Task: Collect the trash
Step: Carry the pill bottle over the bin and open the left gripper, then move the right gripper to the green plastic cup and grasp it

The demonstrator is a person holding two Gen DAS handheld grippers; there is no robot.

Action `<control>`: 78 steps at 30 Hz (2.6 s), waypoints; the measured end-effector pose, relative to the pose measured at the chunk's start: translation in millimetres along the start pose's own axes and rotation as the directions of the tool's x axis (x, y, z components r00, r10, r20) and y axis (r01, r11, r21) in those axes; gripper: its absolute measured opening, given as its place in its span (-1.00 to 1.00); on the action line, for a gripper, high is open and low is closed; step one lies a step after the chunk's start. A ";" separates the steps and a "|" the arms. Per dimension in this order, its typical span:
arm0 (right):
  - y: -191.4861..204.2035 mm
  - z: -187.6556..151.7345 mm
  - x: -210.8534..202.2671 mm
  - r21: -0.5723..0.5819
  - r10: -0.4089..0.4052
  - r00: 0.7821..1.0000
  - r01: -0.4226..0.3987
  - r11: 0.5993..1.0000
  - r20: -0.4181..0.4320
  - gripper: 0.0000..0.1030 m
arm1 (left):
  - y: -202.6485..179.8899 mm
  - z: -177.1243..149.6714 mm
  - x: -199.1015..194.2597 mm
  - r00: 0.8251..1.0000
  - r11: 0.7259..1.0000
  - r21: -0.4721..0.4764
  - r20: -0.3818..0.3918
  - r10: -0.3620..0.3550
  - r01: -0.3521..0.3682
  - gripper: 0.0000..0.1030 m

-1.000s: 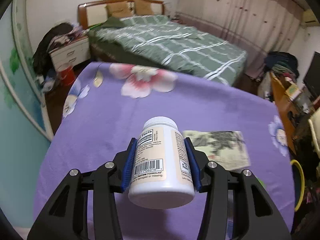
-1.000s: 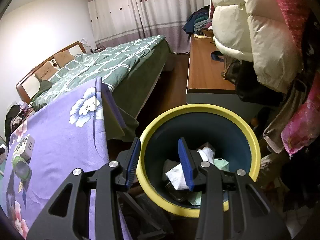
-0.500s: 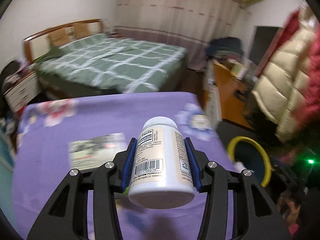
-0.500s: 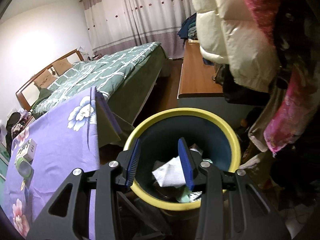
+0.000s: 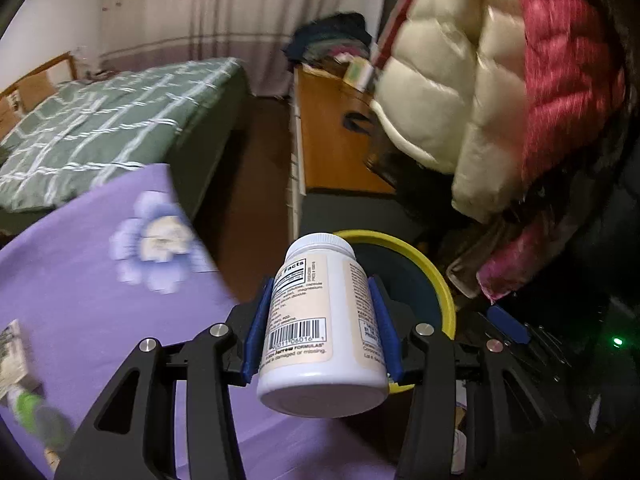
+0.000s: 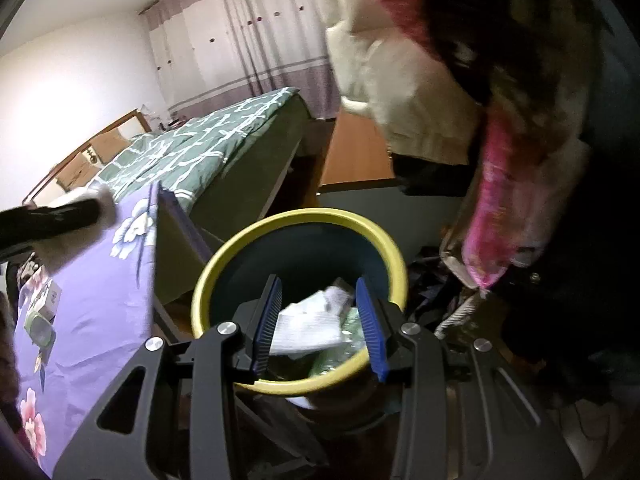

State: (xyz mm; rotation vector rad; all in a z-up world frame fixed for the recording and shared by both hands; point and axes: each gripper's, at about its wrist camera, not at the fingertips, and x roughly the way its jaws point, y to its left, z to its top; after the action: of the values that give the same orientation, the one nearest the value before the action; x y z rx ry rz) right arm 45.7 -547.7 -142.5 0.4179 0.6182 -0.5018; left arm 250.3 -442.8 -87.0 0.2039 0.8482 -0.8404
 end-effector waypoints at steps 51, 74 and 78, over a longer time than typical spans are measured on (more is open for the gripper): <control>380.4 -71.6 17.7 -0.497 0.462 0.816 -0.578 0.647 -0.348 0.18 | 427.1 -250.9 -255.0 0.745 0.595 -0.672 0.095 0.660 -0.441 0.81; 421.1 -97.9 49.0 -0.541 0.430 0.806 -0.592 0.598 -0.406 0.29 | 401.1 -243.4 -250.0 0.734 0.617 -0.649 0.130 0.667 -0.445 0.84; 418.5 -99.6 40.2 -0.548 0.440 0.812 -0.583 0.600 -0.383 0.16 | 398.2 -242.7 -248.2 0.732 0.616 -0.644 0.125 0.670 -0.454 0.84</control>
State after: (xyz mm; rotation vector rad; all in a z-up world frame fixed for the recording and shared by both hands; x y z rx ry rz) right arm 263.5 -174.6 -150.2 -0.0356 0.7930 0.3455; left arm 306.8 80.7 -129.3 -0.2160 0.5926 0.0346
